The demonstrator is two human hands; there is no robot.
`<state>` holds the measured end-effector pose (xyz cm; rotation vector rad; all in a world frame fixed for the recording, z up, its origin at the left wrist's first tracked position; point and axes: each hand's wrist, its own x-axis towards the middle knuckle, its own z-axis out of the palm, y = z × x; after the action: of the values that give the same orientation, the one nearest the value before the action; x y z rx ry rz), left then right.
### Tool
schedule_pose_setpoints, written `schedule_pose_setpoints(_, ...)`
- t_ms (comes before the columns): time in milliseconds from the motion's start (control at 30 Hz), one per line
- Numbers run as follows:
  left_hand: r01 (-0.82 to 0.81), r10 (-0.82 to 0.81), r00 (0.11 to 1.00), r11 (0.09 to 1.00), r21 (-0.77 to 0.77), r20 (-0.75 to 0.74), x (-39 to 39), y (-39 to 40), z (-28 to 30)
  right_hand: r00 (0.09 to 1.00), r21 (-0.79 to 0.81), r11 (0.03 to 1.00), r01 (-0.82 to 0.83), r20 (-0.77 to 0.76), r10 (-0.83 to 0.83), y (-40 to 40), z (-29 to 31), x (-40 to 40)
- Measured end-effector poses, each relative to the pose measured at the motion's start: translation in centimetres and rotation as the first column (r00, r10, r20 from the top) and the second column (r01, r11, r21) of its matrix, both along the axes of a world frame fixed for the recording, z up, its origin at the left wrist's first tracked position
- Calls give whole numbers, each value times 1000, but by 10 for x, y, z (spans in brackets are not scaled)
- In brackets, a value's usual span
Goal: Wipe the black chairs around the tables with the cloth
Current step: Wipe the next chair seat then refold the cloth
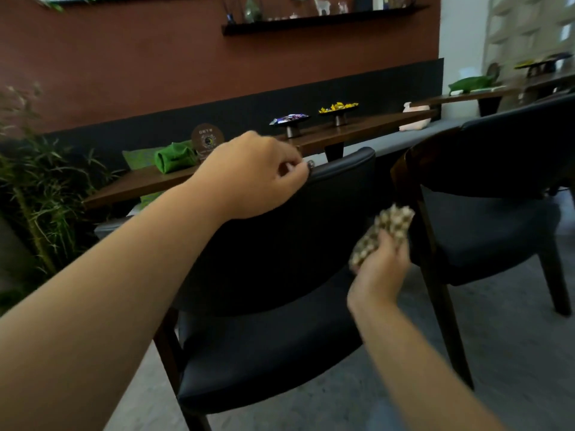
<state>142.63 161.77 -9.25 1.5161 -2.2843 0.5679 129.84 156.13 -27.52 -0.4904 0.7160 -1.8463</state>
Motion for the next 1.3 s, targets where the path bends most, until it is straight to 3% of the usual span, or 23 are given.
schedule_pose_setpoints(67,-108,106,987,994,7,123,28,12,-6,995,-83,997,-3,-101,-5,-37,21,-14)
schedule_pose_setpoints(167,-109,125,988,981,-161,93,59,28,-25,978,-60,990,-126,-173,114,-80,21,-11)
schedule_pose_setpoints(300,-87,113,990,960,-265,84,62,27,-33,987,-5,1000,-11,-158,10,-86,14,4)
schedule_pose_setpoints(467,-135,153,987,953,-270,46,58,29,-35,980,-73,985,158,-107,-165,-42,0,38)
schedule_pose_setpoints(600,-164,183,982,949,-269,48,57,28,-35,968,-39,982,184,-167,-188,3,-12,78)
schedule_pose_setpoints(700,-176,195,980,946,-272,46,57,28,-35,932,-104,969,224,-269,-244,47,-18,124)
schedule_pose_setpoints(800,-174,187,982,948,-267,24,55,29,-37,918,-110,978,178,-340,-206,84,-18,165)
schedule_pose_setpoints(900,-204,203,979,949,-240,-26,53,32,-37,931,-49,998,36,-361,-51,115,-28,188)
schedule_pose_setpoints(1033,-200,196,980,951,-235,-42,56,31,-38,965,-61,983,-174,-207,158,137,-49,155)
schedule_pose_setpoints(1200,-227,226,973,924,-309,-38,55,28,-42,965,-276,938,207,-97,-242,44,-18,43)
schedule_pose_setpoints(1300,-223,219,975,921,-319,-46,55,28,-42,967,-258,939,227,-55,-249,-26,28,-1)
